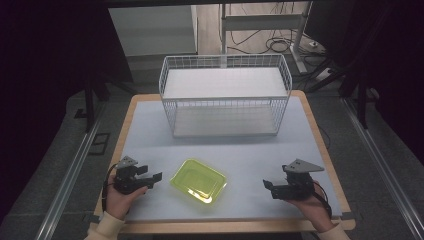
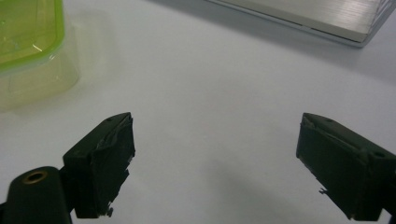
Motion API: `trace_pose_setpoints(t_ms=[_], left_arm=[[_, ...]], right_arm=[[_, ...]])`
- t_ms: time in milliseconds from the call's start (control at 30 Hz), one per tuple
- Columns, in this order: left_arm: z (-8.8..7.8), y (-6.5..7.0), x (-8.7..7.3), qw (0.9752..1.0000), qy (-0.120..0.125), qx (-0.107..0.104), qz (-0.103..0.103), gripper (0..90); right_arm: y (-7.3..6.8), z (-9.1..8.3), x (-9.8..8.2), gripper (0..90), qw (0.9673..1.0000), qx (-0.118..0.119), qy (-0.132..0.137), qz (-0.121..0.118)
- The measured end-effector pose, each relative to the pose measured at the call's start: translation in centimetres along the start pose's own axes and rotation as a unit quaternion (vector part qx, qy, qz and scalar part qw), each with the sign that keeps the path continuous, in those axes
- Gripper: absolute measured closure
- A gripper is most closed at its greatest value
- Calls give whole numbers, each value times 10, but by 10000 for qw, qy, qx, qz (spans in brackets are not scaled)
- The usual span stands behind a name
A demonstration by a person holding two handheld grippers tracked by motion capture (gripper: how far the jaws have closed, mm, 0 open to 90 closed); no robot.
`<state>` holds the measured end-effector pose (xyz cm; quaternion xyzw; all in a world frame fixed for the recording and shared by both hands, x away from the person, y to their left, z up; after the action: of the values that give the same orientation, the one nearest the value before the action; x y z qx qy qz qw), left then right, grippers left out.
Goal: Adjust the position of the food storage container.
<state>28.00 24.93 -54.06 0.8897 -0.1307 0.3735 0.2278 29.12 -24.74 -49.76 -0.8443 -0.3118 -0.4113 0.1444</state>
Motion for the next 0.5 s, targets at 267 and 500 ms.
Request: trace_pose_setpoints(t_ms=[267,500], left_arm=[[-5,2,3,10000,54,-20,21,261],[-21,1,11,9996,263,-84,73,355]], right_arm=[[-2,-4,1,157,9999,104,26,34],[-2,-2,-1,158,10000,69,-28,-47]])
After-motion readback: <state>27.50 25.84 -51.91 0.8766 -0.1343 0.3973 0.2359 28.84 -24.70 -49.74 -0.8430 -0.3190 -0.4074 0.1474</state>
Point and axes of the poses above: each handheld gripper's, and its own axes: z roughly forward along the jaws, x roughly out of its top, y roughly to its right, the point moved 1 cm from there along z, roughly forward along the jaws, and after that the axes turned 2 degrees about -z, right-handed, at the moved point
